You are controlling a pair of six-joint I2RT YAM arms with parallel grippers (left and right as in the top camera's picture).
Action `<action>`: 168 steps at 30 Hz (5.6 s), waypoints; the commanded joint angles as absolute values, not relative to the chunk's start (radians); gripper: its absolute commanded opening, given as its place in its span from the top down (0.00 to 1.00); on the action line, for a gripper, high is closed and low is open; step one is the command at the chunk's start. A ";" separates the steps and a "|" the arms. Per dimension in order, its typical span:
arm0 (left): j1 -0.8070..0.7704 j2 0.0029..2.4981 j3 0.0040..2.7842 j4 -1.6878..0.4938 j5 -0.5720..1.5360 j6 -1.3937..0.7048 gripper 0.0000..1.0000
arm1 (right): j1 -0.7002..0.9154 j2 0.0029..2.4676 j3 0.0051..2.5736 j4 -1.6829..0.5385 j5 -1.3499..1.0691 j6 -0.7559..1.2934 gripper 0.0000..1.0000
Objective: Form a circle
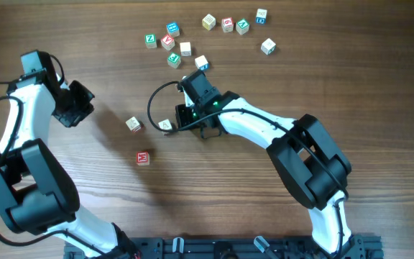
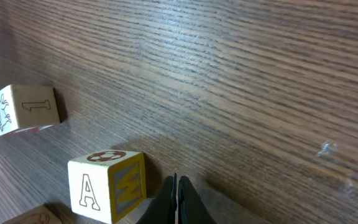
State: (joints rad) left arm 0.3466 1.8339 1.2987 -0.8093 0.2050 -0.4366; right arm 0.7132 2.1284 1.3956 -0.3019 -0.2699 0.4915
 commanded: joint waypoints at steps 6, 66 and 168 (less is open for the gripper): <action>0.343 1.846 1.217 -0.636 0.194 -0.452 0.96 | 0.722 2.153 1.394 -0.299 -0.287 0.501 0.95; 0.270 2.007 1.195 -0.693 0.437 -0.344 0.96 | 0.729 2.202 1.394 -0.244 -0.519 0.436 0.95; 0.220 2.007 1.195 -0.689 0.399 -0.344 0.96 | 0.719 2.202 1.394 -0.188 -0.487 0.426 0.96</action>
State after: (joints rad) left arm 0.2272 1.9930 1.2041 -0.6914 0.4660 -0.3565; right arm 0.7238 2.1891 1.3964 -0.1844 -0.5617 0.3889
